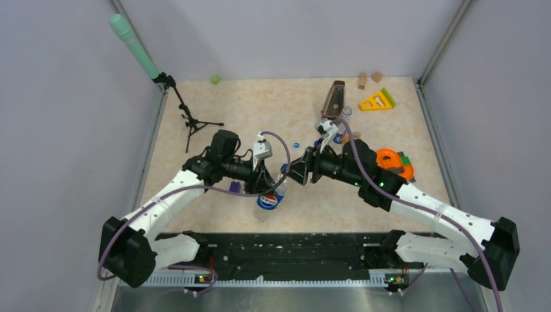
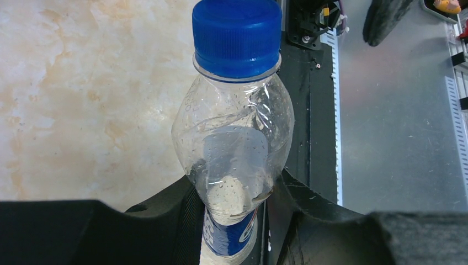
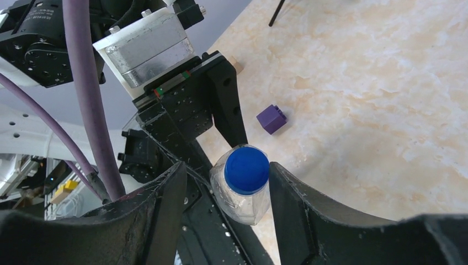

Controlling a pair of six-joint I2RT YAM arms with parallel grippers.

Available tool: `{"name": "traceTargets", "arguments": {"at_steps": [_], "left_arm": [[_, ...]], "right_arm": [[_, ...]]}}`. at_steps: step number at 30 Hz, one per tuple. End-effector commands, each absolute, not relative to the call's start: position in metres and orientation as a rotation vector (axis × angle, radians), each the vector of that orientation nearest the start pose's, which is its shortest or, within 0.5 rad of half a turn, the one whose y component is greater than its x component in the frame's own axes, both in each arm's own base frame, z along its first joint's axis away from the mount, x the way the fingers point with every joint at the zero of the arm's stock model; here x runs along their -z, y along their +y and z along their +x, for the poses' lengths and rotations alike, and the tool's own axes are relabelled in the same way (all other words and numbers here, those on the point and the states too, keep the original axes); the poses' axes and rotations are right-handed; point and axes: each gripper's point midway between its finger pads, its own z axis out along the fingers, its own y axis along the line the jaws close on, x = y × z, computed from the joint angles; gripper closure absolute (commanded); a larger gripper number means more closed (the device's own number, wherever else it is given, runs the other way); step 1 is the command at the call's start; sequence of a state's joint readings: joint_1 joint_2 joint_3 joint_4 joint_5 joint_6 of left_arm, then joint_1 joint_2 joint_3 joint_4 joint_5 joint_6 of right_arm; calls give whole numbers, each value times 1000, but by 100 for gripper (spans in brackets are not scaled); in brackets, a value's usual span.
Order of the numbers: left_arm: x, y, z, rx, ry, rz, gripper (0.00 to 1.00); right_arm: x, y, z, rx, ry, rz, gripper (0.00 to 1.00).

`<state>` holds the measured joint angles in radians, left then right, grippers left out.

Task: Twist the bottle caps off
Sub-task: Pick up the plastic bottle at the center of the board, then unscrew the bottle cap from the plastic bottle.

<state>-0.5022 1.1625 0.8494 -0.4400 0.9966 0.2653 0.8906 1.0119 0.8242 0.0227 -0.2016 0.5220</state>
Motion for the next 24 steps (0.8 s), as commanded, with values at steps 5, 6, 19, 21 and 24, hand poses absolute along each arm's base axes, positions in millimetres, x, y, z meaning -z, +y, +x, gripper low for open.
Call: {"name": "traceTargets", "arguments": {"at_steps": [5, 6, 19, 21, 24], "left_arm": [[-203, -257, 170, 1251, 1720, 1306, 79], [-203, -257, 169, 1249, 1719, 1307, 79], [-199, -257, 172, 1231, 1737, 1300, 62], [-197, -256, 178, 1190, 1750, 1276, 43], [-195, -254, 191, 1107, 1744, 1194, 4]], "right_arm": [[-269, 331, 178, -1229, 1840, -555, 48], [-268, 331, 178, -1231, 1845, -558, 49], [-264, 331, 180, -1221, 1845, -550, 85], [-262, 331, 181, -1217, 1849, -544, 90], [-257, 328, 183, -1214, 1862, -504, 93]]}}
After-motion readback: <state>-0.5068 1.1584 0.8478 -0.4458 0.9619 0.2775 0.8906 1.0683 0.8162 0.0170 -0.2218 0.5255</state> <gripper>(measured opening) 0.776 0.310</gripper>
